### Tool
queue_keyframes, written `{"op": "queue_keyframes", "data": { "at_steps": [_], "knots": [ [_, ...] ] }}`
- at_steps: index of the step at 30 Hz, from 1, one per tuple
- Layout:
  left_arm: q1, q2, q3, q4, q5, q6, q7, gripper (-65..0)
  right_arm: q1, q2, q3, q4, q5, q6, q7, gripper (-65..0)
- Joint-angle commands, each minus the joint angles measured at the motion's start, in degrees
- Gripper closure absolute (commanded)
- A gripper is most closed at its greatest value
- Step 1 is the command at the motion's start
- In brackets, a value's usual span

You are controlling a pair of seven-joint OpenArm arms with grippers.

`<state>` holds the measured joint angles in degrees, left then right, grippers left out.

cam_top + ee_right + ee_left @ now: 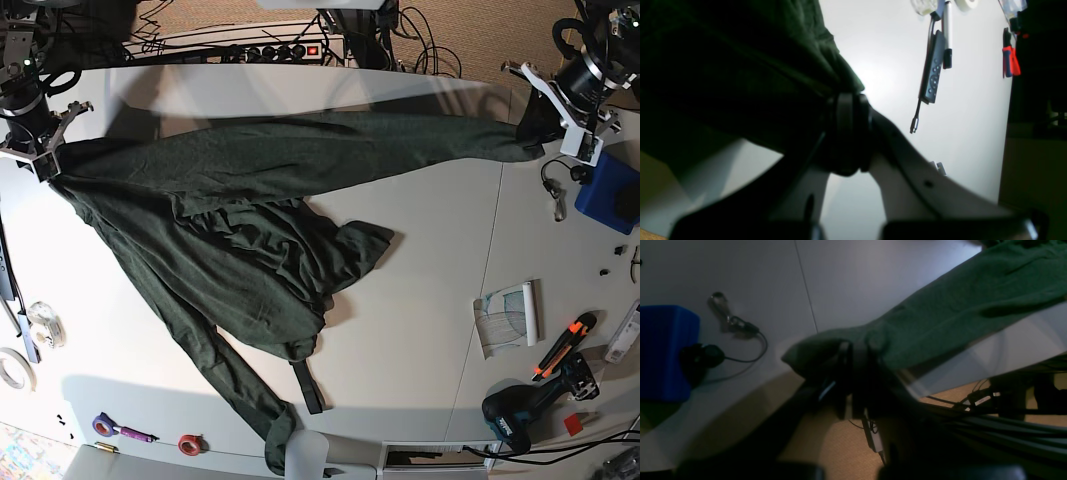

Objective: Layout the t-shirt on the table in an organized manner, then fold the t-shirt properly
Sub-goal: 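Pull the sleeve with the left gripper away from the right gripper, then release the sleeve and move the left gripper to the shirt body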

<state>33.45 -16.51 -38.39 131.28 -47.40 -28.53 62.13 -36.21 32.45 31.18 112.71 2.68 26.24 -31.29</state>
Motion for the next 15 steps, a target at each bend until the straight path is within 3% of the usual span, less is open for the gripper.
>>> {"op": "queue_keyframes", "data": {
  "at_steps": [1, 3, 4, 6, 8, 11, 15],
  "knots": [
    [0.22, -0.48, -0.39, 0.7, -0.79, 0.0, -0.83, 0.0, 0.0, 1.22, 0.66, 0.81, -0.13, -0.74, 0.98, 0.0],
    [0.22, -0.48, -0.39, 0.7, -0.5, 0.0, -0.81, 0.0, 0.0, 1.22, 0.66, 0.81, -0.13, -0.74, 1.03, 0.0],
    [0.2, -0.48, -0.39, 0.7, -0.09, 0.0, -0.83, -3.2, 0.0, 1.22, 0.66, 0.81, -0.13, -0.74, 1.05, 0.0],
    [0.2, -0.48, -0.39, 0.7, 0.44, 0.07, -1.25, -16.9, 0.0, 1.22, 0.66, 0.81, -0.11, -0.74, 1.07, 0.0],
    [0.2, -0.48, -0.39, 0.7, 0.5, 0.9, -2.14, -25.6, 0.02, 1.22, 0.66, 0.81, -0.13, -0.74, 1.29, 0.0],
    [0.2, -0.48, -0.39, 0.7, 0.55, 3.3, -3.48, -27.1, 0.02, 1.22, 0.66, 0.81, -0.11, -0.74, 1.38, 0.0],
    [0.02, -0.48, -0.39, 0.7, 0.44, 3.26, -9.68, -27.1, 0.02, 1.22, 0.66, 0.81, -0.11, -0.74, 1.77, 0.0]
  ]
}}
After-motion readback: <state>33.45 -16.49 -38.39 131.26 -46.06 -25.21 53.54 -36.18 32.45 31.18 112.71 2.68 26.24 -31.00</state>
